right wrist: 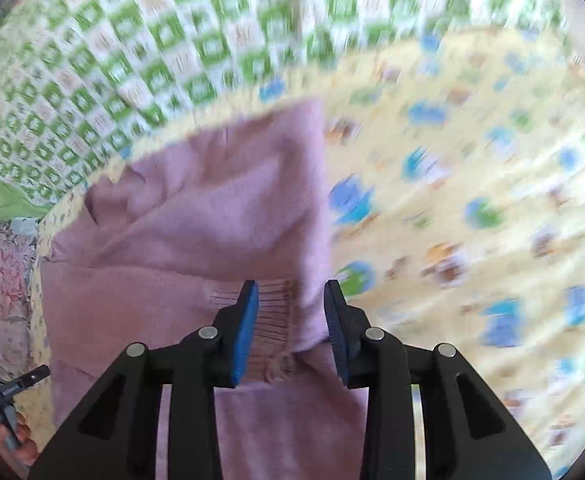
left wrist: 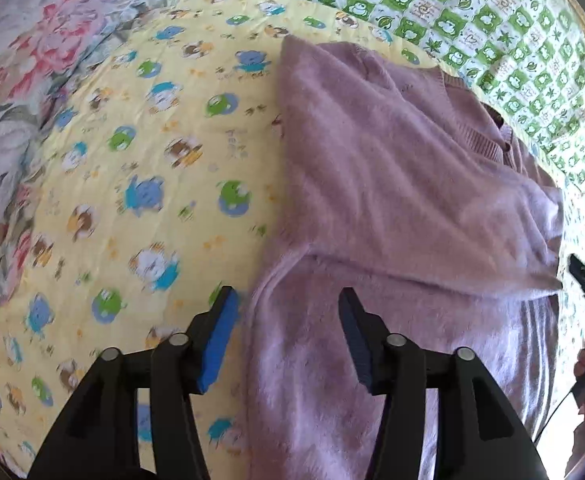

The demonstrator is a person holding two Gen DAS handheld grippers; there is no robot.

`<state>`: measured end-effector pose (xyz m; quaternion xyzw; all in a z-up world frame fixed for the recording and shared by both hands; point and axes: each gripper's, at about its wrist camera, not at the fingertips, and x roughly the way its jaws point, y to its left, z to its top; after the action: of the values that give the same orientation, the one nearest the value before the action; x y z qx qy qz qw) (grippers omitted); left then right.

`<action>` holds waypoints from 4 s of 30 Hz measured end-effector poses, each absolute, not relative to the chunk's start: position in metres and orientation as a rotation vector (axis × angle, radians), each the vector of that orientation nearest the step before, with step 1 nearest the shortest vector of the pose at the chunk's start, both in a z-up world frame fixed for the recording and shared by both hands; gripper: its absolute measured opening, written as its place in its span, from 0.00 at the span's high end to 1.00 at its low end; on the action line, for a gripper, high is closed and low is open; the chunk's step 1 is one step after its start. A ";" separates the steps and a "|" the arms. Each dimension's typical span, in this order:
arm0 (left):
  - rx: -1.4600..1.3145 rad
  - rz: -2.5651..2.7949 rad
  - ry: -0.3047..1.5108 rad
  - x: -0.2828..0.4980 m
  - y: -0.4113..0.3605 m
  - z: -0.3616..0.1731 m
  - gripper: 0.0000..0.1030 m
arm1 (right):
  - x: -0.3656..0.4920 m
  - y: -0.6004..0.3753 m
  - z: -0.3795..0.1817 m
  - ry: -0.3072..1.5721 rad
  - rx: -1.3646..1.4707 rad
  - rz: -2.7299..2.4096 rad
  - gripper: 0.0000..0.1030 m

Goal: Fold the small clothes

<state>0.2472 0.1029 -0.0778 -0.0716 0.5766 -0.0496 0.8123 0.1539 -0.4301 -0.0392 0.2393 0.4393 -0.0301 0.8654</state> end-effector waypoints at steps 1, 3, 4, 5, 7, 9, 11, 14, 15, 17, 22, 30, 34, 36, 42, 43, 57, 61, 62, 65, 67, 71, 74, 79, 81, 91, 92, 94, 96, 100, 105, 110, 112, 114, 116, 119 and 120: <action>-0.153 -0.105 1.232 0.240 0.106 -0.077 0.43 | 0.145 -0.436 -0.037 0.920 0.539 -0.037 0.62; -0.160 -0.107 1.247 0.223 0.118 -0.077 0.41 | 0.121 -0.440 -0.037 0.947 0.570 -0.014 0.60; -0.165 -0.106 1.258 0.216 0.121 -0.079 0.41 | 0.109 -0.439 -0.037 0.957 0.563 -0.011 0.60; -0.174 -0.108 1.270 0.206 0.127 -0.080 0.41 | 0.097 -0.436 -0.037 0.967 0.557 -0.010 0.60; -0.185 -0.109 1.286 0.186 0.136 -0.081 0.40 | 0.074 -0.431 -0.039 0.979 0.559 -0.006 0.60; -0.195 -0.124 1.302 0.161 0.145 -0.081 0.40 | 0.045 -0.426 -0.039 0.994 0.567 0.000 0.60; -0.206 -0.146 1.326 0.139 0.149 -0.082 0.40 | 0.023 -0.419 -0.039 1.010 0.573 0.008 0.60; -0.209 -0.192 1.377 0.103 0.150 -0.087 0.40 | -0.004 -0.412 -0.039 1.028 0.568 0.011 0.59; -0.200 -0.208 1.392 0.090 0.149 -0.090 0.40 | -0.016 -0.410 -0.039 1.035 0.571 0.010 0.57; -0.177 -0.245 1.424 0.062 0.143 -0.096 0.40 | -0.033 -0.409 -0.038 1.037 0.581 0.008 0.53; -0.171 -0.324 1.475 0.016 0.131 -0.111 0.39 | -0.082 -0.404 -0.036 1.037 0.594 -0.011 0.48; -0.173 -0.383 1.473 0.000 0.099 -0.122 0.21 | -0.137 -0.397 -0.054 1.078 0.655 -0.017 0.47; -0.177 -0.396 1.450 0.002 0.086 -0.121 0.22 | -0.144 -0.387 -0.065 1.098 0.684 0.014 0.47; -0.149 -0.394 1.433 0.001 0.085 -0.122 0.25 | -0.143 -0.379 -0.068 1.111 0.662 0.015 0.47; -0.166 -0.387 1.409 0.006 0.095 -0.118 0.85 | -0.142 -0.376 -0.073 1.125 0.654 0.027 0.47; -0.219 -0.400 1.419 0.009 0.100 -0.120 0.90 | -0.142 -0.378 -0.074 1.124 0.673 0.034 0.47; -0.164 -0.426 1.353 -0.016 0.124 -0.090 0.96 | -0.164 -0.402 -0.080 1.156 0.728 0.052 0.94; -0.117 -0.420 1.377 -0.013 0.130 -0.099 0.96 | -0.151 -0.389 -0.085 1.193 0.693 0.075 0.94; -0.124 -0.433 1.383 -0.012 0.132 -0.099 0.96 | -0.149 -0.387 -0.085 1.197 0.684 0.082 0.94; -0.154 -0.467 1.430 -0.008 0.138 -0.106 0.88 | -0.148 -0.389 -0.085 1.199 0.705 0.101 0.91; -0.168 -0.471 1.464 -0.007 0.140 -0.112 0.77 | -0.148 -0.393 -0.087 1.195 0.754 0.106 0.89; -0.254 -0.481 1.498 -0.008 0.140 -0.125 0.48 | -0.150 -0.393 -0.086 1.169 0.788 0.116 0.75; -0.236 -0.476 1.496 -0.007 0.124 -0.128 0.39 | -0.146 -0.386 -0.088 1.168 0.778 0.117 0.74; -0.052 -0.504 1.434 -0.019 0.092 -0.114 0.95 | -0.148 -0.380 -0.081 1.172 0.706 0.135 0.93; -0.071 -0.523 1.393 -0.023 0.098 -0.102 0.95 | -0.153 -0.389 -0.080 1.164 0.715 0.138 0.93; -0.324 -0.502 1.233 -0.005 0.144 -0.040 0.96 | -0.136 -0.413 -0.040 0.904 0.977 0.268 0.93; -0.343 -0.501 1.195 0.003 0.145 -0.028 0.96 | -0.129 -0.414 -0.032 0.869 0.984 0.280 0.93; -0.360 -0.500 1.138 0.021 0.151 -0.008 0.96 | -0.107 -0.420 -0.012 0.796 0.984 0.303 0.93; -0.381 -0.507 1.077 0.045 0.156 0.011 0.96 | -0.081 -0.423 0.005 0.740 0.970 0.321 0.93; -0.395 -0.499 1.000 0.101 0.154 0.033 0.96 | -0.010 -0.432 0.028 0.672 0.920 0.321 0.93; -0.402 -0.454 0.957 0.192 0.132 0.033 0.96 | 0.071 -0.451 0.025 0.666 0.891 0.292 0.93; -0.394 -0.399 0.985 0.281 0.112 0.015 0.96 | 0.151 -0.458 0.014 0.691 0.873 0.275 0.93; -0.388 -0.369 1.007 0.309 0.108 0.002 0.96 | 0.178 -0.459 0.006 0.711 0.873 0.267 0.93; -0.384 -0.346 1.024 0.329 0.106 -0.008 0.96 | 0.200 -0.461 -0.002 0.728 0.871 0.265 0.93; -0.384 -0.330 1.036 0.343 0.106 -0.016 0.96 | 0.221 -0.463 -0.011 0.745 0.864 0.261 0.93; -0.383 -0.310 1.047 0.367 0.103 -0.029 0.96 | 0.246 -0.467 -0.023 0.769 0.854 0.244 0.93; -0.383 -0.300 1.053 0.375 0.102 -0.034 0.96 | 0.255 -0.469 -0.029 0.781 0.852 0.235 0.93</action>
<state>0.3749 0.1021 -0.0339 -0.1807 0.4977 -0.1416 0.8364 0.2550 -0.4685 -0.0290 0.4017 0.3681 0.1107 0.8312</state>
